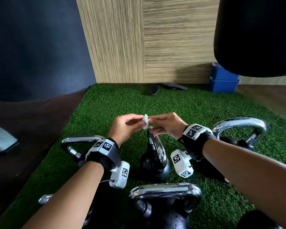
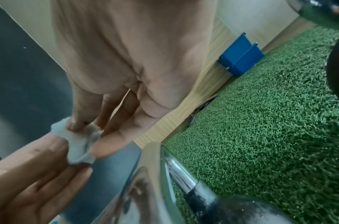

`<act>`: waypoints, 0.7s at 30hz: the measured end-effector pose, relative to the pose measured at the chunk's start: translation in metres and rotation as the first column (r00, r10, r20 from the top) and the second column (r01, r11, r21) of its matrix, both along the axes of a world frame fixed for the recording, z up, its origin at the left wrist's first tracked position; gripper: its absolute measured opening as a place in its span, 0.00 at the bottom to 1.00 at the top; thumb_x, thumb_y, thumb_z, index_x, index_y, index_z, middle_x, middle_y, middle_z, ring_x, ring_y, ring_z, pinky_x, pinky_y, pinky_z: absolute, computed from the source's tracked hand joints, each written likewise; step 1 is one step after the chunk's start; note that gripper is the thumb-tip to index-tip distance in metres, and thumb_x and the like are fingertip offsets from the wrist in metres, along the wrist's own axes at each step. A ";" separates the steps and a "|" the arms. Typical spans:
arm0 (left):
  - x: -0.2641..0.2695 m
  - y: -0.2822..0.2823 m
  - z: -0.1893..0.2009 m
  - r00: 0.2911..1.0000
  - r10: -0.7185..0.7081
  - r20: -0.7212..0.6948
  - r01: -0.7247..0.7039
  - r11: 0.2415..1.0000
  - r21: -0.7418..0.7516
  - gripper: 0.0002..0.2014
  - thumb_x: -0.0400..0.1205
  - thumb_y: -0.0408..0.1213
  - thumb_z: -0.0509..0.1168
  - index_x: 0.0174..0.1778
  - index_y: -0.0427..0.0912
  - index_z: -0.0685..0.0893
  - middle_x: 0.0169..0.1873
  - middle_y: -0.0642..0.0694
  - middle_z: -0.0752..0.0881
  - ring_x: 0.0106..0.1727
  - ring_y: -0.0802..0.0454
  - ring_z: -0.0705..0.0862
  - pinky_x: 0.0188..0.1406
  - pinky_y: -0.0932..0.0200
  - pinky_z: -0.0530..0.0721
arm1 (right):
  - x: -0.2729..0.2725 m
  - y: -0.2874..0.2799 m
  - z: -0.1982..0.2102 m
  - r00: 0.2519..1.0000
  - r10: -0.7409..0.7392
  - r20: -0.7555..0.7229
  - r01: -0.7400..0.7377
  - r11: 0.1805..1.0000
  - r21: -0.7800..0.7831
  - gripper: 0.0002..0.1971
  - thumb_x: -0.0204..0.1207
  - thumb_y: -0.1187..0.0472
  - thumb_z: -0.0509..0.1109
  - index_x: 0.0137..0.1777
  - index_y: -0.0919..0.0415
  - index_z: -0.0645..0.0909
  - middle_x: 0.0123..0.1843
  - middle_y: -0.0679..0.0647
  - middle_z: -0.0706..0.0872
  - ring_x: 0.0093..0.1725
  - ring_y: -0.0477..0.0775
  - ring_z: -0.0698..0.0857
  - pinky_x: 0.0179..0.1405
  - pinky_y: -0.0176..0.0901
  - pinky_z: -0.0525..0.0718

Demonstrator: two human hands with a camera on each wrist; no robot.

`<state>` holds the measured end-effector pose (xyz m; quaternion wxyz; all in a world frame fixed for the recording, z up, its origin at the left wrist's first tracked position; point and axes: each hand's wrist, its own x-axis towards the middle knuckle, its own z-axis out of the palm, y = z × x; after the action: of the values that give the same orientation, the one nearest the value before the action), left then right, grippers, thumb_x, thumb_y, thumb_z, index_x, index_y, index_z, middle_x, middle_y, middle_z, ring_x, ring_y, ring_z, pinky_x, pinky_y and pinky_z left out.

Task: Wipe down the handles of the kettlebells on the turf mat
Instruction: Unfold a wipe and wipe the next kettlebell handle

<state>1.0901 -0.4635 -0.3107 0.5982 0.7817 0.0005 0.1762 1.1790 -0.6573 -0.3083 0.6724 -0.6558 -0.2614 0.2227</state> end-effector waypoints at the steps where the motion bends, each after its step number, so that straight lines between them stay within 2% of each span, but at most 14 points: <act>1: 0.001 0.000 -0.001 1.000 0.024 0.008 -0.025 0.998 0.053 0.15 0.75 0.44 0.81 0.58 0.51 0.93 0.49 0.54 0.95 0.52 0.54 0.93 0.53 0.57 0.90 | 0.001 0.001 -0.001 0.999 0.015 -0.032 -0.015 1.000 0.017 0.16 0.77 0.63 0.76 0.63 0.68 0.87 0.50 0.67 0.93 0.37 0.55 0.92 0.39 0.40 0.92; 5: 0.003 -0.001 -0.002 0.999 0.009 0.046 -0.016 0.987 0.161 0.15 0.76 0.43 0.80 0.59 0.55 0.92 0.52 0.61 0.94 0.54 0.62 0.92 0.54 0.63 0.86 | 0.003 0.001 -0.003 0.988 0.091 -0.121 -0.084 0.994 0.063 0.19 0.75 0.62 0.78 0.65 0.66 0.86 0.58 0.66 0.91 0.53 0.62 0.93 0.47 0.43 0.92; 8: 0.003 -0.004 -0.007 0.992 -0.082 -0.097 0.106 0.954 0.281 0.18 0.84 0.37 0.72 0.67 0.62 0.86 0.64 0.62 0.89 0.65 0.58 0.88 0.67 0.53 0.83 | 0.009 -0.006 -0.003 0.984 0.063 -0.167 -0.053 0.997 0.062 0.19 0.72 0.63 0.80 0.62 0.69 0.86 0.58 0.67 0.91 0.56 0.64 0.92 0.47 0.43 0.92; 9: 0.003 -0.005 -0.010 0.980 -0.121 -0.155 0.162 0.945 0.285 0.21 0.85 0.33 0.69 0.70 0.63 0.84 0.67 0.62 0.87 0.67 0.57 0.86 0.67 0.53 0.82 | 0.010 -0.008 -0.003 0.982 0.046 -0.181 -0.036 0.998 0.055 0.18 0.70 0.64 0.80 0.59 0.69 0.88 0.57 0.68 0.91 0.55 0.65 0.92 0.46 0.44 0.92; 11: 0.001 -0.008 -0.016 0.966 -0.160 -0.204 0.219 0.925 0.310 0.28 0.85 0.26 0.66 0.74 0.65 0.80 0.72 0.62 0.83 0.62 0.64 0.85 0.57 0.67 0.81 | 0.013 -0.011 -0.005 0.979 -0.005 -0.202 0.010 1.000 0.026 0.10 0.71 0.68 0.79 0.52 0.68 0.90 0.54 0.68 0.92 0.52 0.64 0.93 0.43 0.43 0.93; 12: 0.001 -0.010 -0.018 0.970 -0.145 -0.197 0.208 0.913 0.352 0.31 0.84 0.24 0.66 0.75 0.64 0.79 0.72 0.62 0.83 0.57 0.70 0.85 0.47 0.75 0.79 | 0.015 -0.012 -0.008 0.977 -0.042 -0.211 0.045 0.999 0.007 0.08 0.72 0.70 0.78 0.51 0.68 0.90 0.54 0.68 0.92 0.51 0.63 0.93 0.43 0.45 0.93; 13: 0.003 -0.011 -0.020 0.979 -0.106 -0.172 0.167 0.904 0.393 0.34 0.82 0.22 0.66 0.77 0.62 0.78 0.71 0.61 0.84 0.53 0.72 0.85 0.37 0.77 0.79 | 0.016 -0.011 -0.011 0.971 -0.089 -0.221 0.087 0.996 -0.015 0.09 0.73 0.71 0.76 0.53 0.70 0.89 0.54 0.68 0.91 0.50 0.64 0.92 0.43 0.47 0.94; 14: 0.006 -0.012 -0.023 0.989 -0.047 -0.142 0.103 0.901 0.420 0.36 0.80 0.19 0.66 0.79 0.57 0.76 0.68 0.58 0.85 0.53 0.68 0.86 0.33 0.76 0.80 | 0.018 -0.012 -0.014 0.963 -0.135 -0.233 0.132 0.991 -0.030 0.10 0.74 0.72 0.75 0.55 0.71 0.87 0.55 0.69 0.91 0.51 0.65 0.92 0.45 0.49 0.94; 15: 0.008 -0.013 -0.025 0.989 0.029 -0.142 0.036 0.901 0.431 0.37 0.77 0.18 0.68 0.80 0.52 0.74 0.67 0.56 0.84 0.58 0.62 0.86 0.32 0.74 0.80 | 0.019 -0.012 -0.017 0.954 -0.173 -0.246 0.170 0.985 -0.034 0.10 0.75 0.73 0.75 0.55 0.72 0.86 0.55 0.70 0.90 0.50 0.65 0.91 0.45 0.49 0.93; 16: 0.010 -0.013 -0.026 0.974 0.102 -0.204 -0.001 0.896 0.445 0.40 0.75 0.18 0.71 0.82 0.49 0.71 0.68 0.53 0.83 0.63 0.57 0.84 0.35 0.72 0.80 | 0.020 -0.013 -0.020 0.945 -0.198 -0.259 0.197 0.980 -0.029 0.09 0.75 0.74 0.74 0.54 0.72 0.86 0.55 0.70 0.90 0.48 0.64 0.92 0.43 0.48 0.93; 17: 0.010 -0.014 -0.028 0.936 0.144 -0.322 0.031 0.876 0.481 0.44 0.74 0.21 0.75 0.84 0.48 0.66 0.74 0.50 0.80 0.67 0.54 0.81 0.41 0.70 0.81 | 0.022 -0.015 -0.023 0.939 -0.217 -0.268 0.218 0.976 -0.025 0.07 0.75 0.74 0.74 0.52 0.71 0.87 0.55 0.69 0.90 0.46 0.61 0.93 0.39 0.45 0.94; 19: 0.008 -0.019 -0.039 0.809 0.118 -0.576 0.289 0.773 0.564 0.58 0.69 0.35 0.84 0.89 0.46 0.53 0.84 0.45 0.69 0.78 0.44 0.75 0.65 0.55 0.83 | 0.022 -0.021 -0.028 0.931 -0.241 -0.276 0.242 0.970 -0.030 0.06 0.76 0.75 0.72 0.50 0.68 0.86 0.55 0.69 0.89 0.41 0.56 0.94 0.33 0.39 0.92; 20: 0.006 -0.023 -0.047 0.757 0.061 -0.651 0.428 0.706 0.564 0.65 0.65 0.44 0.86 0.89 0.45 0.48 0.86 0.44 0.65 0.82 0.41 0.71 0.76 0.48 0.77 | 0.023 -0.022 -0.031 0.930 -0.244 -0.276 0.243 0.969 -0.040 0.07 0.76 0.76 0.71 0.50 0.67 0.86 0.57 0.68 0.88 0.40 0.54 0.94 0.32 0.37 0.91; 21: 0.005 -0.028 -0.056 0.725 -0.001 -0.689 0.524 0.651 0.550 0.70 0.62 0.54 0.86 0.89 0.45 0.43 0.87 0.45 0.62 0.84 0.41 0.69 0.81 0.47 0.71 | 0.023 -0.023 -0.035 0.930 -0.245 -0.273 0.238 0.970 -0.058 0.08 0.77 0.76 0.71 0.52 0.67 0.86 0.59 0.68 0.87 0.40 0.54 0.94 0.32 0.37 0.91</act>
<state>1.0954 -0.4912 -0.3668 0.2288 0.9511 0.0119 -0.2073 1.2023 -0.6805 -0.3430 0.7165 -0.6532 -0.0791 0.2316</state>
